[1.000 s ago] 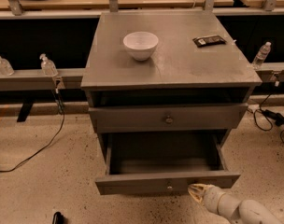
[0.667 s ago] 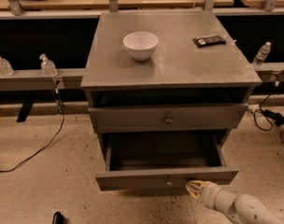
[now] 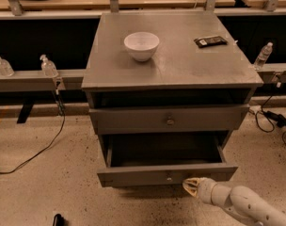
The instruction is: Close middle drawer
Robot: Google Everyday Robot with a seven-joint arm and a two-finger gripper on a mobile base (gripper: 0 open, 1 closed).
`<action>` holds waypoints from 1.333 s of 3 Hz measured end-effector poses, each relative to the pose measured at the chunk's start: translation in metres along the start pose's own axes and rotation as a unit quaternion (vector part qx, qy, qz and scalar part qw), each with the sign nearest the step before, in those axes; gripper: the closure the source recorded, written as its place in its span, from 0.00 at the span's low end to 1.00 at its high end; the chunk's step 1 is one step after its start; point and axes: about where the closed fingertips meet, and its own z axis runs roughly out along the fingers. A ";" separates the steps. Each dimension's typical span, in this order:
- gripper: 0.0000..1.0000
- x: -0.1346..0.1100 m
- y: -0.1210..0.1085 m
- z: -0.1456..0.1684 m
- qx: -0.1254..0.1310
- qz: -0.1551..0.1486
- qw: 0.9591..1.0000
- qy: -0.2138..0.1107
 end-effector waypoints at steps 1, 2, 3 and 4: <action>1.00 -0.011 -0.033 0.016 -0.013 -0.023 1.000 -0.005; 1.00 -0.011 -0.032 0.015 -0.013 -0.023 1.000 -0.005; 1.00 -0.025 -0.065 0.039 -0.032 -0.038 0.999 -0.010; 1.00 -0.024 -0.064 0.037 -0.032 -0.038 0.999 -0.010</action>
Offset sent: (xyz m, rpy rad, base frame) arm 0.1179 0.0243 0.0546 -0.0676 -0.0146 0.1509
